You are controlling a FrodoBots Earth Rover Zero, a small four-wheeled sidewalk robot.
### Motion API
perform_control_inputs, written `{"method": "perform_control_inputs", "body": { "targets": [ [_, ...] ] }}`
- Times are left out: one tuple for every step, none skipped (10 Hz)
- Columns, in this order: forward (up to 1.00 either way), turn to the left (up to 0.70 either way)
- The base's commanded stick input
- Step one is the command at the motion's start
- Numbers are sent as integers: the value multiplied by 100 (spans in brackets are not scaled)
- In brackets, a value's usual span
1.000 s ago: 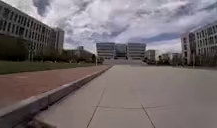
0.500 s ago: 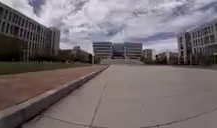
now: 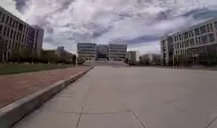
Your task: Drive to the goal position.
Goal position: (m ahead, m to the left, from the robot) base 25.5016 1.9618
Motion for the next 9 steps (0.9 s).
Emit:
{"method": "perform_control_inputs", "body": {
  "targets": [
    [100,0],
    [100,0],
    [100,0],
    [100,0],
    [100,0],
    [100,0],
    [100,0],
    [100,0],
    [100,0]
  ]
}}
